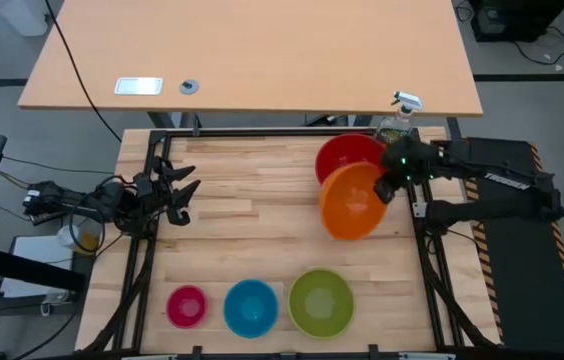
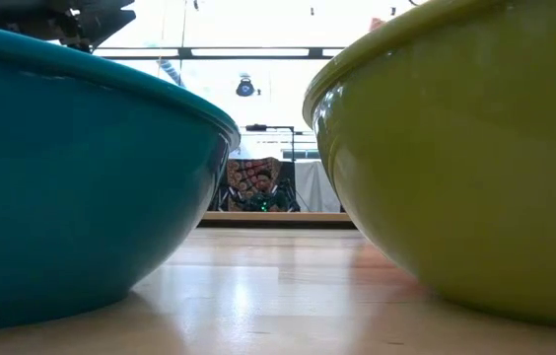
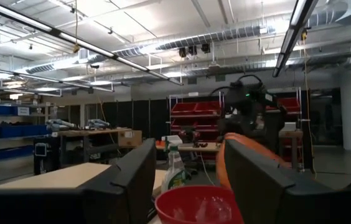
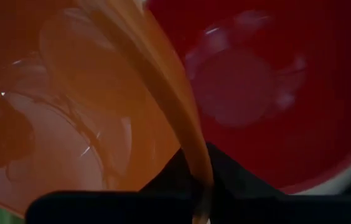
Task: Nest bowls inside each other
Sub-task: Stack the orange bowl on top of the red bowl
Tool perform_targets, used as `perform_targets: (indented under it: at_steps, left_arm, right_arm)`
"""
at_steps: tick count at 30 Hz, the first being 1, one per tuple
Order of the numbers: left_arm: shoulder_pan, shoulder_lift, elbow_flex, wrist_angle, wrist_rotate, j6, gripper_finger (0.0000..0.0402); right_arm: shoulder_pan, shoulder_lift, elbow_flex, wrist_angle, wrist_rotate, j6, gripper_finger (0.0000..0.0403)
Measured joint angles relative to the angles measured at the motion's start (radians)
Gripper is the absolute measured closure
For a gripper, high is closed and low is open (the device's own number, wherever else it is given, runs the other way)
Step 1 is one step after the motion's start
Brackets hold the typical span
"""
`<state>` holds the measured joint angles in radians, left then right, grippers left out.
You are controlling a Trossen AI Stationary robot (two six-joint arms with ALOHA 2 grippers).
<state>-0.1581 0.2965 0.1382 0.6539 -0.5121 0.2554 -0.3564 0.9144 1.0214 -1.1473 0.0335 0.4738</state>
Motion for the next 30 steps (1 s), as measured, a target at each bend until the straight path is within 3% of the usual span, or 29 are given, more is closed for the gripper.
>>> perform_targets:
  at_steps: [14,21,26,30]
  left_arm:
    - [0.000,0.011,0.000,0.009,-0.026,0.000,0.0209]
    - [0.000,0.070,0.005,-0.013,-0.125,0.001,0.0209]
    - [0.000,0.118,0.089,-0.226,-0.199,-0.033,0.0209]
    - [0.000,0.166,0.148,-0.351,-0.203,-0.060,0.0209]
  right_arm:
    - [-0.467,0.097,0.000,0.075,-0.014,-0.207,0.0379]
    - [-0.517,0.248,0.000,0.066,-0.034,-0.246,0.0373]
    - [-0.517,0.325,0.000,0.064,-0.035,-0.266,0.0374]
    - [-0.517,0.361,0.000,0.061,-0.034,-0.282,0.0364]
